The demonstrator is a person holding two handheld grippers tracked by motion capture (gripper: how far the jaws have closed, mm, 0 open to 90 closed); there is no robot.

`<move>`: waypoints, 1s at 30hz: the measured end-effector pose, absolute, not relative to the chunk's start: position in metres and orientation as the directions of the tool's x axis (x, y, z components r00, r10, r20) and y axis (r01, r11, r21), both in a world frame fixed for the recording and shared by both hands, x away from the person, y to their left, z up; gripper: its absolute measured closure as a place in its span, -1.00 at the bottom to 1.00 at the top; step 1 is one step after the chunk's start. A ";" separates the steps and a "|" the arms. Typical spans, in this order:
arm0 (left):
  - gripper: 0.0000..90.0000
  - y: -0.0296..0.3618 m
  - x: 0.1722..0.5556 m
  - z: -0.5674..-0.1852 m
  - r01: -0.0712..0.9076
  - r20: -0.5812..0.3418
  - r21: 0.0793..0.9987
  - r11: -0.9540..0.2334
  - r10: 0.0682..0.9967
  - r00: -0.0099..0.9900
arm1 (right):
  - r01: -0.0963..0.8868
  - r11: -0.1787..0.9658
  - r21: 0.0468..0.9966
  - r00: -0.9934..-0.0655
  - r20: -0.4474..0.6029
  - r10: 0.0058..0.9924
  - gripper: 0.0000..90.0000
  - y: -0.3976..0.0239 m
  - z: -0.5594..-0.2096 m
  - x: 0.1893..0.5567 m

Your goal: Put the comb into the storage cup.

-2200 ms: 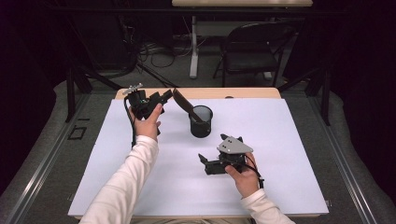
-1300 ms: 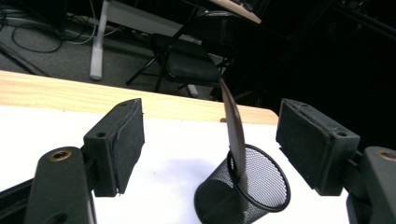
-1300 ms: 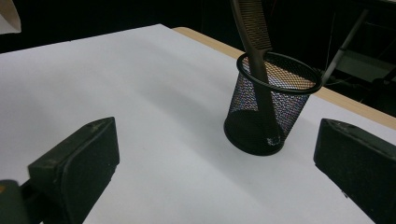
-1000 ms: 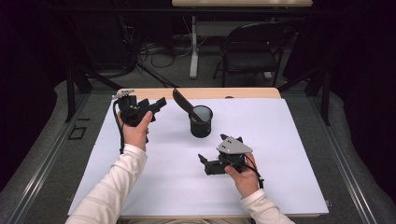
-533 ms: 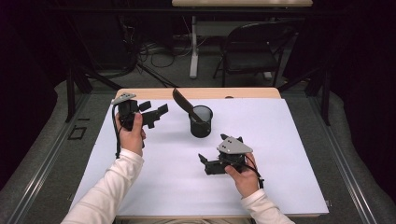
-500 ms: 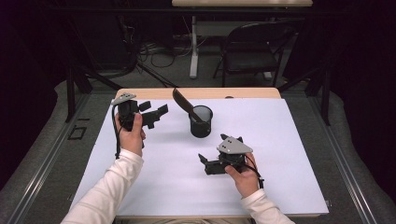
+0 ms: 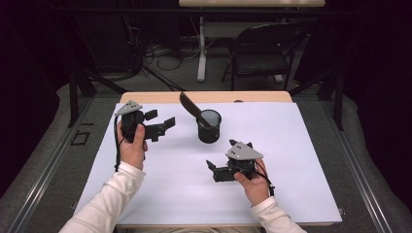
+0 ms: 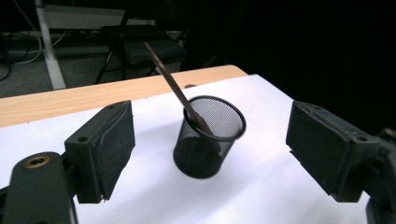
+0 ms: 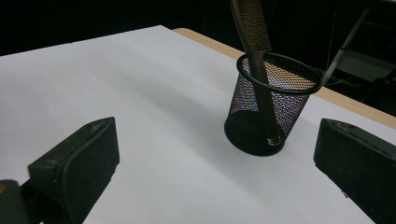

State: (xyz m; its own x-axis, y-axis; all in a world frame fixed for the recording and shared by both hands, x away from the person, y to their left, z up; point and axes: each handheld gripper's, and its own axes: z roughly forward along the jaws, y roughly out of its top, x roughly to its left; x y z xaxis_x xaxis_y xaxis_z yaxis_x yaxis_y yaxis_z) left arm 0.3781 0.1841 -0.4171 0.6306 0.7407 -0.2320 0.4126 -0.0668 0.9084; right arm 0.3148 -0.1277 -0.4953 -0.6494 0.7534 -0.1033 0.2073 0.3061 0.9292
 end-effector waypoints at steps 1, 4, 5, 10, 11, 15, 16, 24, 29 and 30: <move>-0.64 0.184 0.376 -0.417 0.403 -0.215 0.912 -0.083 0.739 0.638 | 0.207 0.305 0.930 -0.650 -0.102 0.753 -1.00 -0.128 -0.495 0.315; -0.64 0.183 0.369 -0.416 0.377 -0.169 0.917 -0.130 0.730 0.663 | 0.209 0.304 0.929 -0.651 -0.099 0.753 -1.00 -0.128 -0.495 0.315; -0.64 0.182 0.367 -0.415 0.369 -0.154 0.918 -0.146 0.725 0.671 | 0.210 0.303 0.930 -0.652 -0.098 0.752 -1.00 -0.128 -0.495 0.315; -0.64 0.178 0.356 -0.414 0.338 -0.107 0.920 -0.196 0.705 0.701 | 0.209 0.301 0.930 -0.651 -0.097 0.753 -1.00 -0.127 -0.495 0.314; -0.64 0.178 0.354 -0.415 0.337 -0.107 0.920 -0.199 0.700 0.706 | 0.209 0.300 0.931 -0.651 -0.096 0.753 -1.00 -0.127 -0.494 0.314; -0.64 0.177 0.346 -0.418 0.330 -0.094 0.917 -0.224 0.683 0.724 | 0.209 0.295 0.932 -0.651 -0.092 0.753 -1.00 -0.128 -0.493 0.314; -0.64 0.177 0.344 -0.420 0.329 -0.091 0.916 -0.228 0.681 0.726 | 0.209 0.295 0.932 -0.650 -0.093 0.754 -1.00 -0.128 -0.493 0.314; -0.64 0.185 0.331 -0.426 0.335 -0.095 0.912 -0.239 0.670 0.736 | 0.216 0.272 0.938 -0.653 -0.068 0.754 -0.99 -0.130 -0.485 0.314; -0.64 0.194 0.323 -0.428 0.330 -0.102 0.916 -0.226 0.665 0.740 | 0.211 0.283 0.936 -0.654 -0.080 0.752 -0.99 -0.133 -0.480 0.309; -0.64 0.195 0.321 -0.429 0.331 -0.103 0.916 -0.226 0.665 0.740 | 0.209 0.284 0.936 -0.652 -0.083 0.753 -0.99 -0.134 -0.479 0.308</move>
State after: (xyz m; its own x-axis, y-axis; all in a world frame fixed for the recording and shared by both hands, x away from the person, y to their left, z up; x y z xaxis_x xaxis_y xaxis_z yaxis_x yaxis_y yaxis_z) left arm 0.3213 0.1953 -0.4294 0.7399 0.6647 -0.1034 0.3310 -0.2259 0.9162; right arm 0.3078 -0.1343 -0.4791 -0.6524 0.7533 -0.0833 0.2089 0.2844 0.9357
